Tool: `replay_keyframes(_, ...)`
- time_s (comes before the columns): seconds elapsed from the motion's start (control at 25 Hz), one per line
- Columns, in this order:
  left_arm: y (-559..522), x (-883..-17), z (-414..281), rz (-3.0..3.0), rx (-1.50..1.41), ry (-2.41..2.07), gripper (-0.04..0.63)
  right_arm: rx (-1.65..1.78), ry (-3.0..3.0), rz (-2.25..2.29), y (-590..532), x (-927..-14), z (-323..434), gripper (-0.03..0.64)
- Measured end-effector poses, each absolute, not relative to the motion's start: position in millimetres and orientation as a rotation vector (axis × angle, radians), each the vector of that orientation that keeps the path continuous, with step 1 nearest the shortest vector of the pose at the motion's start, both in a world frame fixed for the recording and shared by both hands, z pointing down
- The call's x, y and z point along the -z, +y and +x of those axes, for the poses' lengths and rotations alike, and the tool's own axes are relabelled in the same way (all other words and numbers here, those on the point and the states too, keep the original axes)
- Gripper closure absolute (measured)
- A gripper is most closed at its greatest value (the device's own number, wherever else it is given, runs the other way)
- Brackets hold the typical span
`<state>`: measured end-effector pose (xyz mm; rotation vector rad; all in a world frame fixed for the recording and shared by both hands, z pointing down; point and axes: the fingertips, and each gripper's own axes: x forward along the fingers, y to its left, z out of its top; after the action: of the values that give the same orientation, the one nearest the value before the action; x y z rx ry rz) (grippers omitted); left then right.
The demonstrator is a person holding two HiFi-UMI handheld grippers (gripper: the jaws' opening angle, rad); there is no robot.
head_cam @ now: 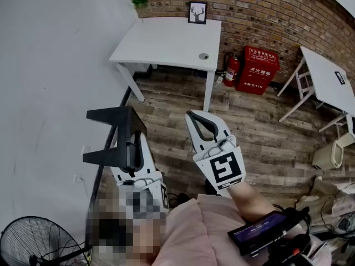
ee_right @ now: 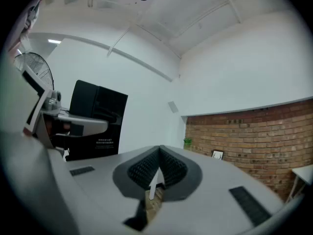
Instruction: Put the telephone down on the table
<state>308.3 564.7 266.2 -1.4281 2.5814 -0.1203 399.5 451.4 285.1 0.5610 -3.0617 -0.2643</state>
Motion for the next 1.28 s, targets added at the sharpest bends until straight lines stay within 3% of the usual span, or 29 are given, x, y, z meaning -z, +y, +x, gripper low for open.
replay_keyframes(0.52,548.0,-270.6,317.3,-1.422,0.154,2.593,0.433,0.198,-3.118,0.561,434.8,-284.7,409.7,0.606)
replay_keyframes(0.56,545.5,-271.2,319.1,-1.420,0.157,2.594,0.434,0.181,-3.124,0.539,433.1,-285.3,410.7,0.489)
replay_keyframes(0.6,542.7,-271.9,321.1,-1.418,0.160,2.597,0.433,0.168,-3.126,0.518,430.9,-286.5,411.6,0.423)
replay_keyframes(1.28,471.1,-278.3,335.1,-1.376,0.181,2.651,0.433,0.142,-3.133,0.372,352.5,-299.0,410.9,0.411)
